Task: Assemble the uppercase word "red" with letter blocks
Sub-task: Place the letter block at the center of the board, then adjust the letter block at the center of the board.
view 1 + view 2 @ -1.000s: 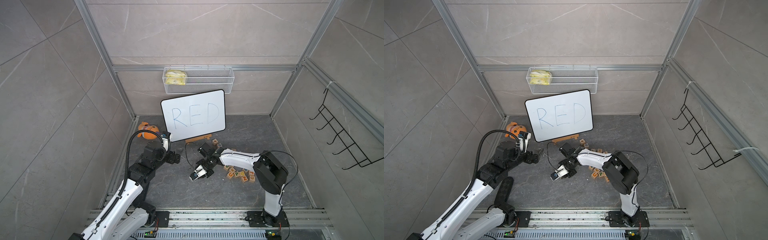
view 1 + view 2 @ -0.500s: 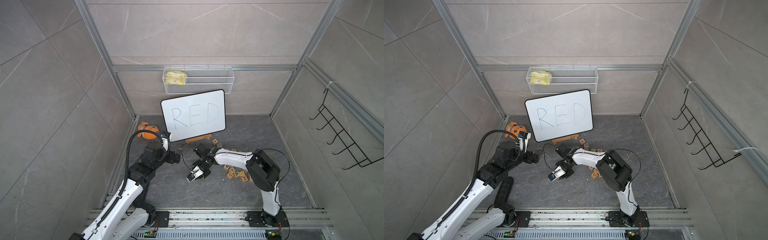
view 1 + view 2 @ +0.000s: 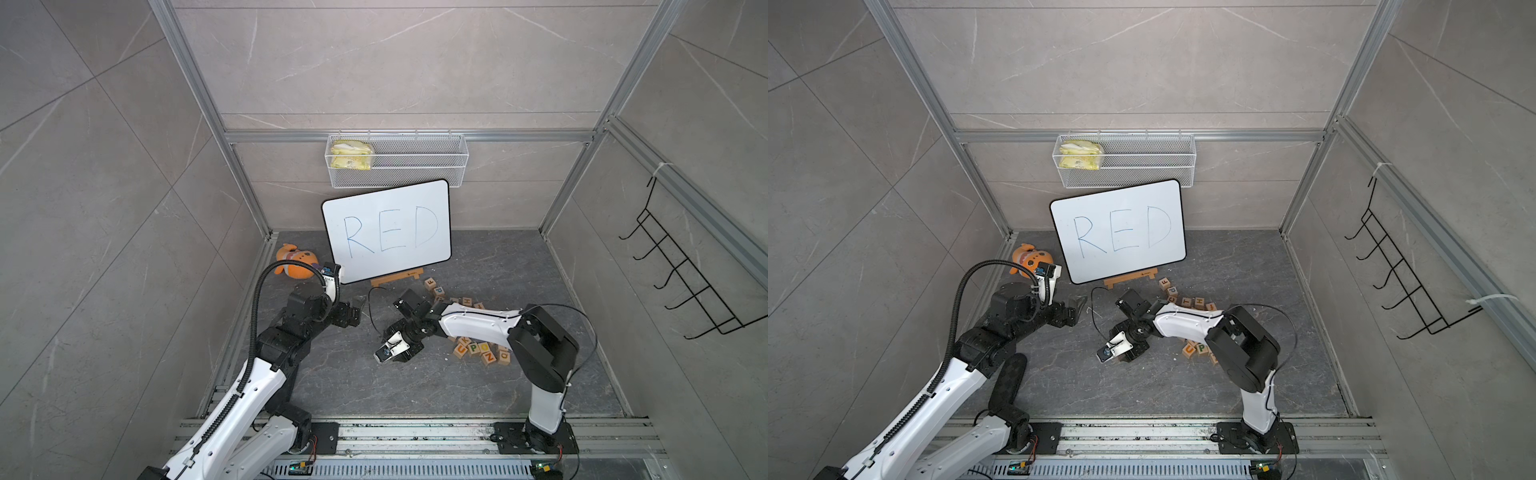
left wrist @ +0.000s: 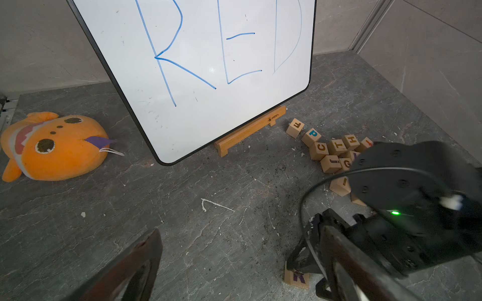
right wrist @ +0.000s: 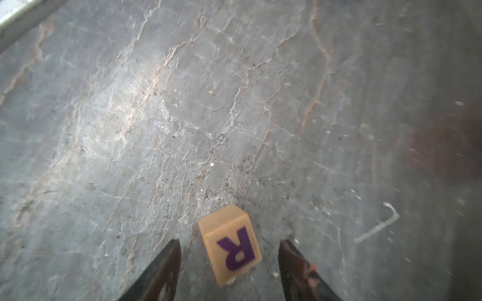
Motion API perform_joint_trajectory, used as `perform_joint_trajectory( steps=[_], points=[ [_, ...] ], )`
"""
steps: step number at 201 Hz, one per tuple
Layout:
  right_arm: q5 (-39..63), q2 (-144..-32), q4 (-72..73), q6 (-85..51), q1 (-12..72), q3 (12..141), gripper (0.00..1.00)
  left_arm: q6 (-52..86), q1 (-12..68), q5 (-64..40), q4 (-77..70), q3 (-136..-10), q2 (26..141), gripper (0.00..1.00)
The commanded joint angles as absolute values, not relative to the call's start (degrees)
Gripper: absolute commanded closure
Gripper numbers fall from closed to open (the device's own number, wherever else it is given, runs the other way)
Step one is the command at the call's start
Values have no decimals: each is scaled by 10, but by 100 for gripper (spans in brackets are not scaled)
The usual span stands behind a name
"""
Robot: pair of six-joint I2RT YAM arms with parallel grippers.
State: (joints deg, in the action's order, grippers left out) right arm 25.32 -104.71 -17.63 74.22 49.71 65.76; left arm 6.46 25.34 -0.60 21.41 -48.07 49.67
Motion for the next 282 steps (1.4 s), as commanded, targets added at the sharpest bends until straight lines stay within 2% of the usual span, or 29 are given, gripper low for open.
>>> perform_joint_trajectory(
  steps=[1, 18, 37, 55, 69, 78, 87, 114, 136, 197, 245, 282],
  points=[
    [244, -945, -49, 613, 510, 569, 39, 74, 250, -18, 200, -485, 488, 3],
    [245, -873, 8, 480, 516, 505, 41, 77, 250, -16, 206, -488, 488, 3],
    [180, -819, 80, 222, 517, 458, 47, 78, 250, -17, 210, -492, 489, 3],
    [123, -801, 50, -2, 517, 449, 63, 78, 250, -15, 209, -491, 488, 3],
    [132, -801, 60, -136, 521, 422, 86, 82, 250, -15, 210, -490, 488, 3],
    [128, -804, 80, -220, 527, 397, 91, 89, 251, -17, 212, -490, 489, 3],
    [123, -807, 110, -281, 539, 372, 100, 100, 251, -22, 216, -490, 491, 3],
    [23, -818, 153, -402, 601, 328, 100, 124, 251, -46, 241, -489, 495, 3],
    [-14, -852, 180, -436, 632, 326, 100, 131, 251, -47, 265, -488, 496, 3],
    [-68, -981, 234, -461, 633, 385, 100, 132, 251, -34, 274, -464, 470, 3],
    [-109, -1011, 239, -463, 626, 413, 100, 133, 251, -41, 268, -456, 461, 3],
    [-93, -1039, 248, -456, 616, 433, 100, 134, 251, -43, 268, -454, 459, 3]
  ],
)
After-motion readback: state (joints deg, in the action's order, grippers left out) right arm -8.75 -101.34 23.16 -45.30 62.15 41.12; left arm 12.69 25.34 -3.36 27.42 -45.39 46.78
